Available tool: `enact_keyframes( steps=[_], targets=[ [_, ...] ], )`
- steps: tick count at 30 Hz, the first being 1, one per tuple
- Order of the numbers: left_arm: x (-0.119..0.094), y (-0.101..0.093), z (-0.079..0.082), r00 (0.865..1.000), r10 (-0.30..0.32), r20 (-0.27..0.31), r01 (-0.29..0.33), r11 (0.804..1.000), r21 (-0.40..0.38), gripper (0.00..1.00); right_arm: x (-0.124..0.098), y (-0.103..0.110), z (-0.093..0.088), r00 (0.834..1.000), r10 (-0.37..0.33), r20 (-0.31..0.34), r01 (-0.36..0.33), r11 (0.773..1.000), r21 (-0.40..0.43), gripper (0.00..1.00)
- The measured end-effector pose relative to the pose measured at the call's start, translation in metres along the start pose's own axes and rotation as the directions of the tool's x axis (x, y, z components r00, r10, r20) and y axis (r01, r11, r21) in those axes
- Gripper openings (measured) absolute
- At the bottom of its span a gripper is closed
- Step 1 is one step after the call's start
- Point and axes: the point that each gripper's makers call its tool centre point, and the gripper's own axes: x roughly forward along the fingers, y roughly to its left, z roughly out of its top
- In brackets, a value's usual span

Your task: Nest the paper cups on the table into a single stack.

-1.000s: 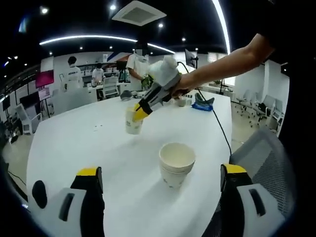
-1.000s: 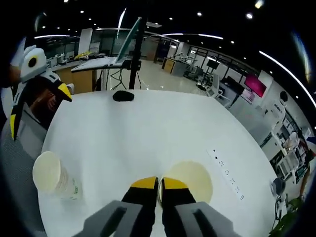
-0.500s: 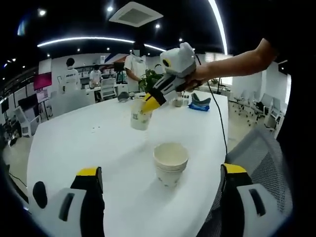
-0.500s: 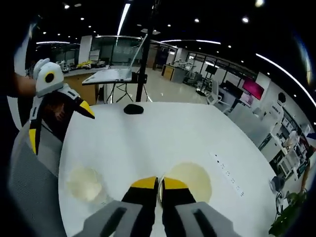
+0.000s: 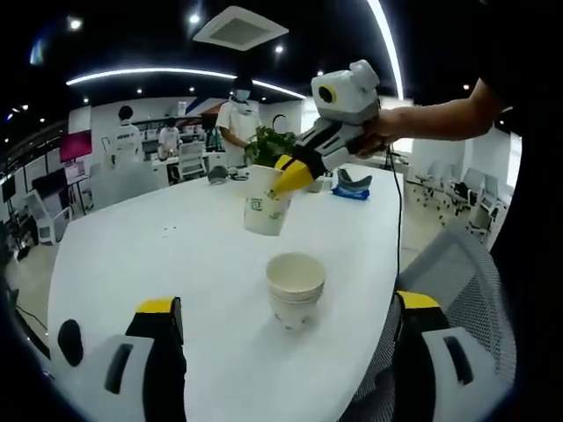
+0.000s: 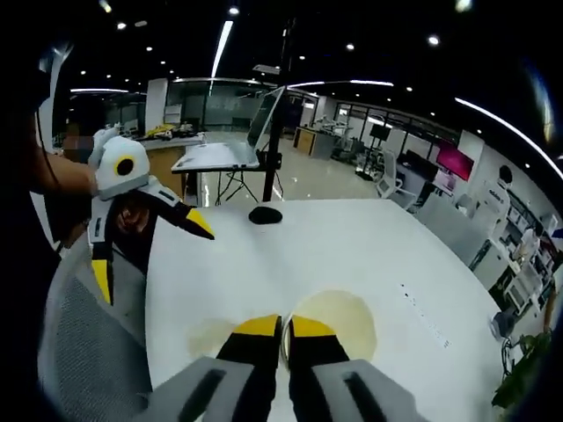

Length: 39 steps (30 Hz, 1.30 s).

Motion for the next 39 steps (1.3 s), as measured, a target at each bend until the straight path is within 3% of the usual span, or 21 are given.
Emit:
enact_keyframes(
  steps=[7,12,27,39],
  targets=[
    [-0.008,0.001,-0.002,1.0,0.025,0.012,-0.025,1.0,-0.004,0.99,-0.009,0.025,0.007,1.0,0.022,0.019,-0.022,1.0,0.008,0.0],
    [-0.013,-0.002,-0.005,0.999,0.033,0.016,-0.033,0.999,-0.005,0.98,-0.006,0.043,-0.002,0.999,0.053,0.002,-0.053,0.999,0.013,0.0],
    [-0.023,-0.004,-0.003,0.998,0.064,0.026,-0.064,0.998,-0.002,0.97,0.009,0.068,-0.01,0.995,0.104,-0.002,-0.104,0.994,0.024,0.01],
    [-0.027,-0.004,-0.009,0.997,0.075,0.018,-0.075,0.997,-0.011,0.96,0.026,0.084,-0.043,0.99,0.117,-0.073,-0.116,0.993,0.027,0.01]
  ],
)
